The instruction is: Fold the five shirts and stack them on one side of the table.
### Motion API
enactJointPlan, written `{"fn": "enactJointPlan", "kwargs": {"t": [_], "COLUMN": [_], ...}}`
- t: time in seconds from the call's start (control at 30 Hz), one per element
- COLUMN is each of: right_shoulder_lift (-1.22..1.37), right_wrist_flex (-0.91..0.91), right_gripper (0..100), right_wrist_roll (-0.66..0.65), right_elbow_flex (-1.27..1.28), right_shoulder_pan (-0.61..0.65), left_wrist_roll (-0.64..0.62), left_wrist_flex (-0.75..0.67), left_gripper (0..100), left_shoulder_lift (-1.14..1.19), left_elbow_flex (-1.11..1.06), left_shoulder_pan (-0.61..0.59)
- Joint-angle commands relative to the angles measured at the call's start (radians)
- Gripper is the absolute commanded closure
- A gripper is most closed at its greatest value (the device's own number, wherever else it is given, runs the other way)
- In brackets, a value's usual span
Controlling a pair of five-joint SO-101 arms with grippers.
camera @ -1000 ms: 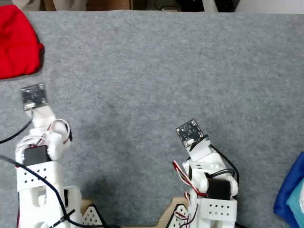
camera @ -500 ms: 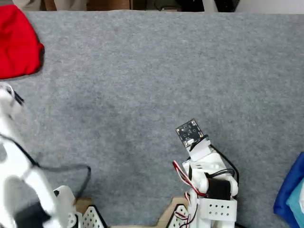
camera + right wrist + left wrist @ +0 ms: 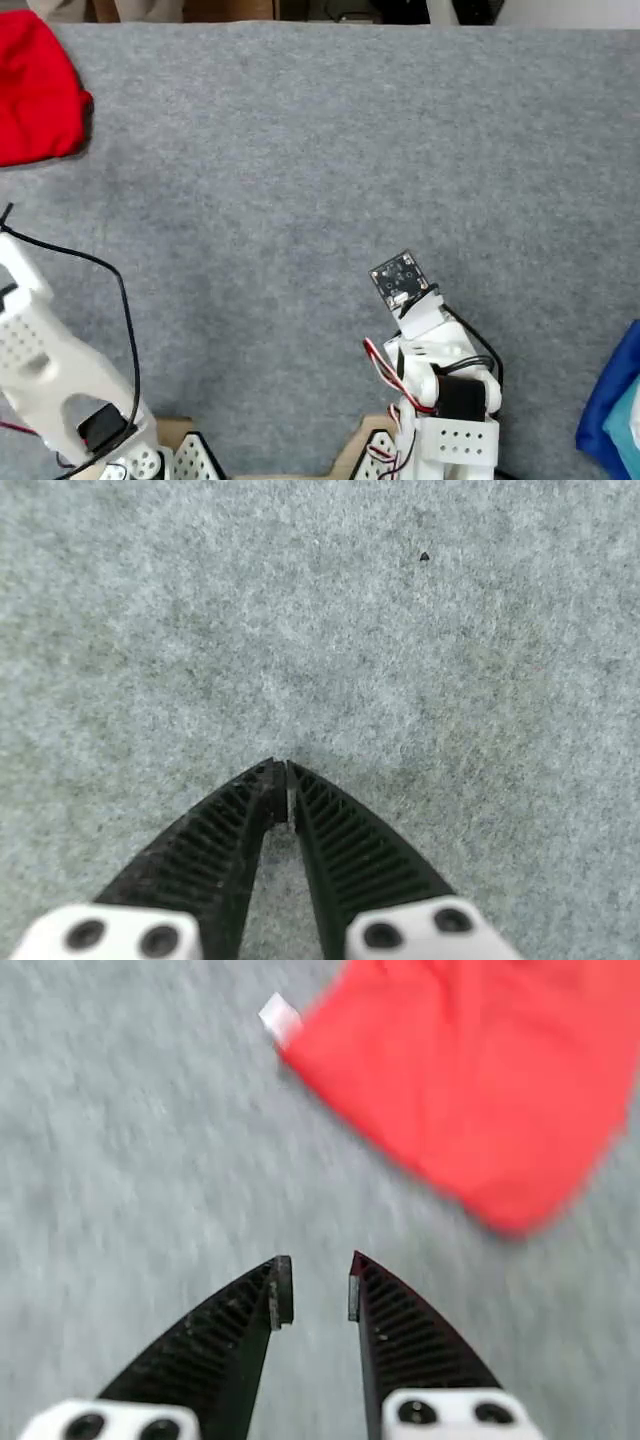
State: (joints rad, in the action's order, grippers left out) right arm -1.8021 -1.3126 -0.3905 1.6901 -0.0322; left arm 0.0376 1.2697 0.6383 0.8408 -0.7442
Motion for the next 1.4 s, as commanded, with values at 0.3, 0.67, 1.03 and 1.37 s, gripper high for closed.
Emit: {"fn": "enactJointPlan", "kwargs": {"t": [0.3, 0.67, 1.03, 1.37], "right_shoulder_lift": [-0.108, -0.108, -0.107, -0.107], "right_wrist_flex": [-0.008, -0.008, -0.008, -0.008], "right_gripper": [99.1, 99.1, 99.1, 99.1], "right_wrist_roll": [0.006, 0.006, 0.002, 0.0], "right_elbow_flex": [-0.001, -0.001, -0.001, -0.001], "right_shoulder_pan": [0.019, 0.013, 0.013, 0.013], "left_wrist_roll": [0.015, 0.123, 0.123, 0.123], "left_wrist_flex": [-0.542, -0.422, -0.362, 0.149], "left_gripper": [90, 90, 98, 98], "left_shoulder_lift": [0.688, 0.866, 0.863, 0.63], "left_elbow_flex": [0.562, 0.615, 0.634, 0.825], "left_shoulder_pan": [-0.023, 0.018, 0.035, 0.086]}}
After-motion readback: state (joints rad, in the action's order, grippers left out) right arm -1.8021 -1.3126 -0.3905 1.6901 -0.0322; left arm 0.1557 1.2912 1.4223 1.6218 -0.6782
